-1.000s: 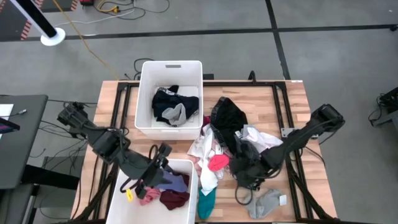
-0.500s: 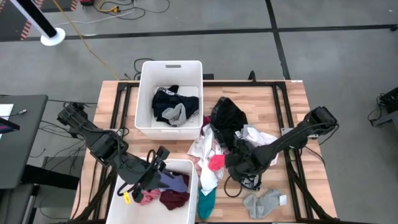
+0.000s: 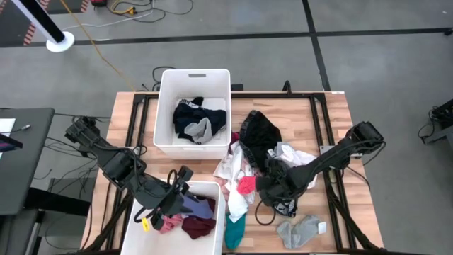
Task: Sort clothes
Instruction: Put the pink sock into the bottom white laundry bin
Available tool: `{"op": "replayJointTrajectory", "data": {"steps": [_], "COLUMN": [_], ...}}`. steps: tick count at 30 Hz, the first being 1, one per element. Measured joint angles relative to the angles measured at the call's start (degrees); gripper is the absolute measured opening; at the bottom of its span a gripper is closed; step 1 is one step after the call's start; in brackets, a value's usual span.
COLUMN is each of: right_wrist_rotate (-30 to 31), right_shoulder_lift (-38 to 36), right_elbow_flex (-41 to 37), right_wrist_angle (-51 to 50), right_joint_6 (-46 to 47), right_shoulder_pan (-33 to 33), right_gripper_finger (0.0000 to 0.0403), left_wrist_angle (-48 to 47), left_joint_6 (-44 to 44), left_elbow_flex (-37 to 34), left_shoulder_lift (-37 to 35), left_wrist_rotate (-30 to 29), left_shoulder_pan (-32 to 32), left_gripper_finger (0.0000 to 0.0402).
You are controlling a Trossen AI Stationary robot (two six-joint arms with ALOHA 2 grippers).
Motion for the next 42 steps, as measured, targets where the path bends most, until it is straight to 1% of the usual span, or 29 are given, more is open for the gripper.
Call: {"op": "replayJointTrajectory", "data": {"steps": [8, 15, 20, 26, 35, 42], "right_wrist_rotate": [0.04, 0.15, 1.24, 5.38, 11.90, 12.59], "right_shoulder_lift": [0.00, -1.18, -5.11, -11.24, -18.86, -21.23], "right_elbow_flex": [0.16, 2.50, 3.74, 4.83, 5.07, 5.07], "right_wrist_angle": [0.73, 0.60, 0.69, 1.14, 8.48, 16.52], "right_joint_6": [-1.09, -3.39, -5.02, -7.57, -16.09, -24.26], "right_shoulder_pan": [0.37, 1.31, 2.10, 4.03, 7.48, 8.64], "right_gripper_finger": [0.0004, 0.0001, 0.0001, 0.0000, 0.0000, 0.0000], "left_wrist_angle": [-0.07, -0.07, -0.05, -0.02, 0.72, 2.63], "left_joint_6": [-0.26, -0.08, 0.55, 0.60, 2.48, 3.95], "left_elbow_flex": [0.00, 0.00, 0.00, 0.00, 0.00, 0.00], "left_shoulder_lift": [0.00, 0.00, 0.00, 0.00, 0.00, 0.00], "left_wrist_rotate": [0.00, 0.00, 0.00, 0.02, 0.04, 0.04], "left_shoulder_pan": [0.00, 0.01, 0.14, 0.90, 2.34, 3.83], "left_gripper_finger": [0.0142, 0.0142, 0.0142, 0.0142, 0.0142, 0.0142]}}
